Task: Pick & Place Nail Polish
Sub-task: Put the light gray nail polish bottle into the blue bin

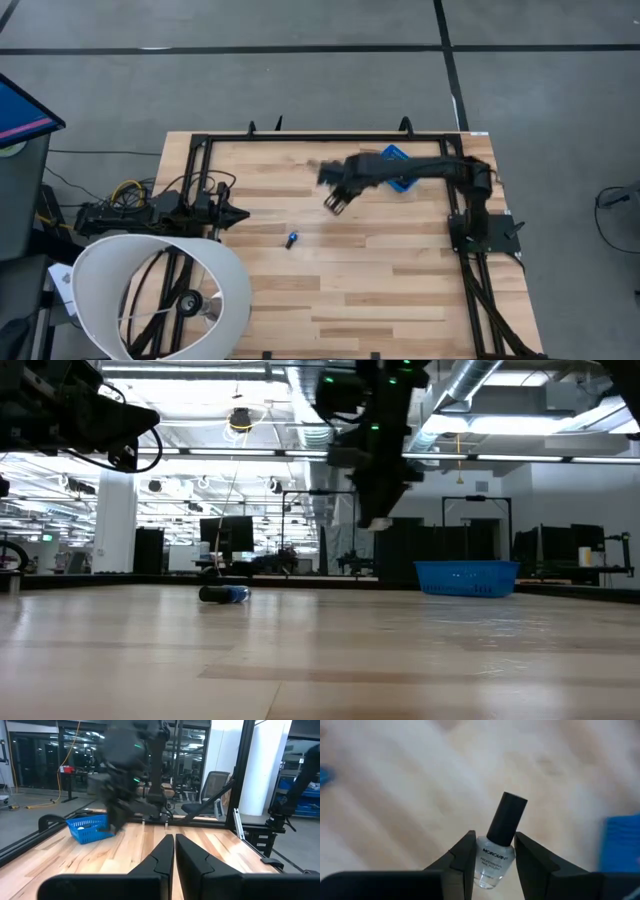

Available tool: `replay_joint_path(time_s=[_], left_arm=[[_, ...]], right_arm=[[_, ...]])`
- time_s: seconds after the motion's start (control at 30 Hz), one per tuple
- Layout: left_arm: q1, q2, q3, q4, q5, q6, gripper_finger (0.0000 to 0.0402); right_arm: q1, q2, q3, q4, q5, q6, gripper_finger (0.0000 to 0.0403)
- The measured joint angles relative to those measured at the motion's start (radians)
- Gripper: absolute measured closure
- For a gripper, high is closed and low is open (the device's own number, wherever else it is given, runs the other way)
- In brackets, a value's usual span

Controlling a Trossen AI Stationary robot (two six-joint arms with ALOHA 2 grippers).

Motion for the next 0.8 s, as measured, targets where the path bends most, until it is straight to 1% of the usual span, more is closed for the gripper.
replay_joint_path(time_s=[0.1, 0.3, 0.43, 0.6, 0.8], left_arm=[[0.0, 0.0, 0.0, 0.0, 0.0, 0.0, 0.039], [0.0, 0.0, 0.0, 0.001, 0.0, 0.0, 0.039], [0.0, 0.0, 0.0, 0.0, 0.0, 0.0, 0.039], [0.0, 0.0, 0.0, 0.0, 0.0, 0.0, 0.039], [0.0, 0.0, 0.0, 0.0, 0.0, 0.0, 0.039]], right_arm=[[-0.082, -0.094, -0.073, -0.009, 0.015, -0.036, 0.0301], [-0.258, -0.305, -0.304, 0.014, 0.035, -0.076, 0.03], [-0.376, -0.398, -0.438, 0.052, 0.036, -0.124, 0.0299], [-0.483, -0.441, -0.533, 0.072, 0.038, -0.207, 0.0299], [-0.554, -0.444, -0.611, 0.132, 0.037, -0.274, 0.0299]])
